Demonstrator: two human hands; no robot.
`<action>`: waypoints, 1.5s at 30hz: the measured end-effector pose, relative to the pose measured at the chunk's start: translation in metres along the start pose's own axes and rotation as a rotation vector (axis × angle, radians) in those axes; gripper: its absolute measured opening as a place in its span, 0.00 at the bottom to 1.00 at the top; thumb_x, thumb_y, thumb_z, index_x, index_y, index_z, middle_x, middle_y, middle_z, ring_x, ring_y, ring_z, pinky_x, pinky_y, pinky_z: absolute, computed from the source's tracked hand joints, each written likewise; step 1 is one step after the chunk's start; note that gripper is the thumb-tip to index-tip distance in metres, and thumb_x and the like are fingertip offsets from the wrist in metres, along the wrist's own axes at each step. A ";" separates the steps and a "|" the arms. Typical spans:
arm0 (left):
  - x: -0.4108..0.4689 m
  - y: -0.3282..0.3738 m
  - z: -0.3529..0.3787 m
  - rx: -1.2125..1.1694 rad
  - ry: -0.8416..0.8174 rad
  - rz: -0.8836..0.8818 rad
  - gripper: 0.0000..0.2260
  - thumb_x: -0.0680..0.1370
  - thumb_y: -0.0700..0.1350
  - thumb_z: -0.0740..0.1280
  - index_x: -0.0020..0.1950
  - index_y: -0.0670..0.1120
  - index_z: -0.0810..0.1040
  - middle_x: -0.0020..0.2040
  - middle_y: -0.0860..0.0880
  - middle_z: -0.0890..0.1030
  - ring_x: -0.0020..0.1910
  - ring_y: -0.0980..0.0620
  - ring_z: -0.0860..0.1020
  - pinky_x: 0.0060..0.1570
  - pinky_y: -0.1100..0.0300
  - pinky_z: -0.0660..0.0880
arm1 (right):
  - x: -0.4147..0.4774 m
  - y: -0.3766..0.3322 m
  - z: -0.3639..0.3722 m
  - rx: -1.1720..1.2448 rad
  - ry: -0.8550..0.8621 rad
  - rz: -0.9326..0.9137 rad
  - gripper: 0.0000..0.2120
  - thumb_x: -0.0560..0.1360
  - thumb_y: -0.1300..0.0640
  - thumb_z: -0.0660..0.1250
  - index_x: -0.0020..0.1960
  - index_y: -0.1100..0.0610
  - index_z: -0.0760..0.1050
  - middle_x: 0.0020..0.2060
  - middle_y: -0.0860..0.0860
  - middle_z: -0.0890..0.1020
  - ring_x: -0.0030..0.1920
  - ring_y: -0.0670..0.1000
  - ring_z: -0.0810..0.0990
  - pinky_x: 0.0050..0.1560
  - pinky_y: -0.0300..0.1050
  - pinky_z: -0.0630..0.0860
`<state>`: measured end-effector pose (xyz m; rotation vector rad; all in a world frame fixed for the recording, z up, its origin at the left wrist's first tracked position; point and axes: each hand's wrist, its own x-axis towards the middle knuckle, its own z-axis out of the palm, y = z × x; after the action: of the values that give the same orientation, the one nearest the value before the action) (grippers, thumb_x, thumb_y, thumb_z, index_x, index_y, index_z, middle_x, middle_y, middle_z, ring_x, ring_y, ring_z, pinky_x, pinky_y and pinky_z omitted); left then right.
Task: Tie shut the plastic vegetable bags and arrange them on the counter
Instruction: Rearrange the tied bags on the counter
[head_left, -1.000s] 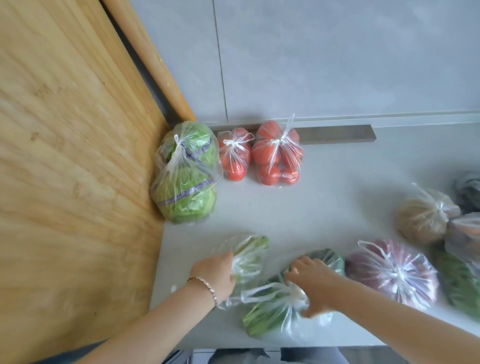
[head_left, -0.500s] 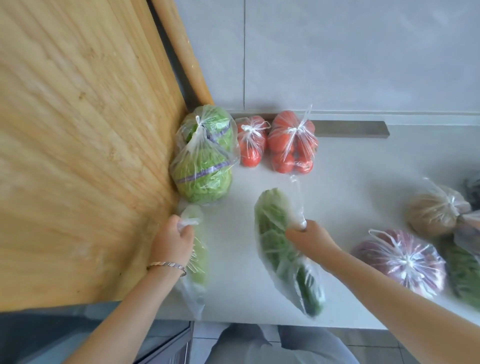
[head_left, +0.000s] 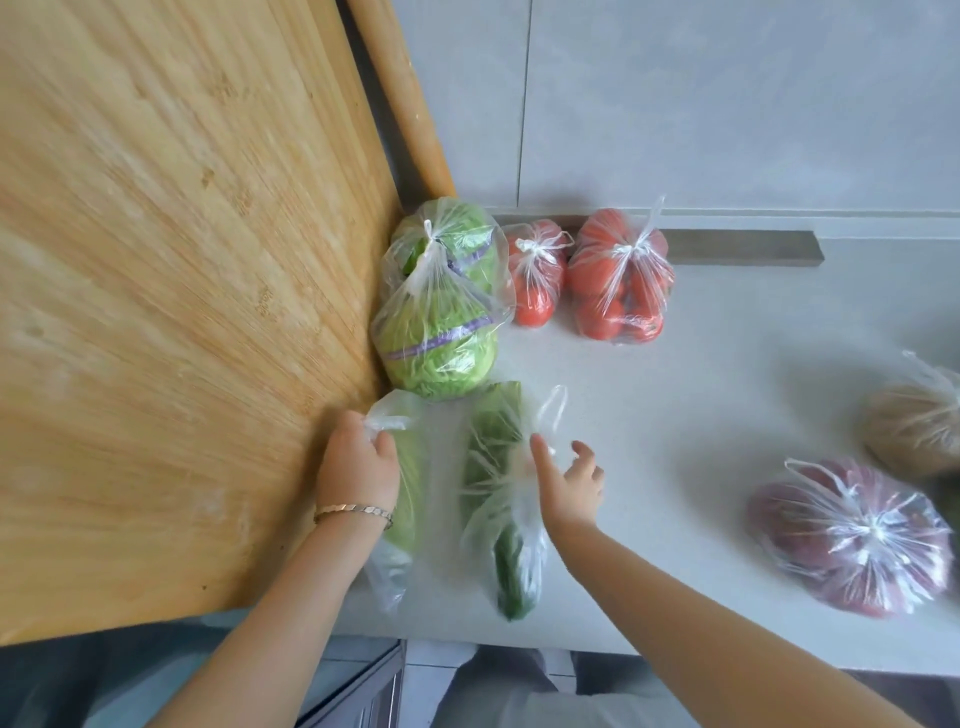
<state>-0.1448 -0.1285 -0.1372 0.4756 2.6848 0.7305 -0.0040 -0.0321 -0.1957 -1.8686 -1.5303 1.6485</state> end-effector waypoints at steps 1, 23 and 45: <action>0.001 0.001 0.000 0.009 -0.014 0.000 0.10 0.78 0.40 0.58 0.57 0.36 0.69 0.51 0.38 0.77 0.43 0.40 0.74 0.38 0.55 0.65 | 0.004 0.002 0.000 -0.040 0.006 0.102 0.34 0.73 0.37 0.60 0.72 0.52 0.57 0.70 0.58 0.61 0.70 0.60 0.60 0.68 0.60 0.61; -0.043 0.090 0.089 0.200 -0.422 0.716 0.11 0.75 0.38 0.60 0.56 0.43 0.76 0.55 0.46 0.77 0.58 0.44 0.72 0.59 0.55 0.69 | 0.049 -0.004 -0.204 -1.098 -0.038 -0.437 0.25 0.71 0.48 0.66 0.67 0.49 0.66 0.67 0.51 0.67 0.69 0.53 0.62 0.67 0.48 0.60; -0.032 0.119 0.117 0.310 -0.024 0.612 0.17 0.65 0.31 0.68 0.53 0.38 0.78 0.60 0.37 0.75 0.60 0.37 0.74 0.59 0.46 0.70 | 0.071 0.010 -0.259 -0.684 -0.183 -0.382 0.14 0.67 0.61 0.66 0.31 0.54 0.61 0.28 0.48 0.66 0.33 0.53 0.64 0.28 0.41 0.59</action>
<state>-0.0438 0.0058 -0.1625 1.4098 2.6395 0.4348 0.2035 0.1344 -0.1549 -1.5424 -2.5807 1.2329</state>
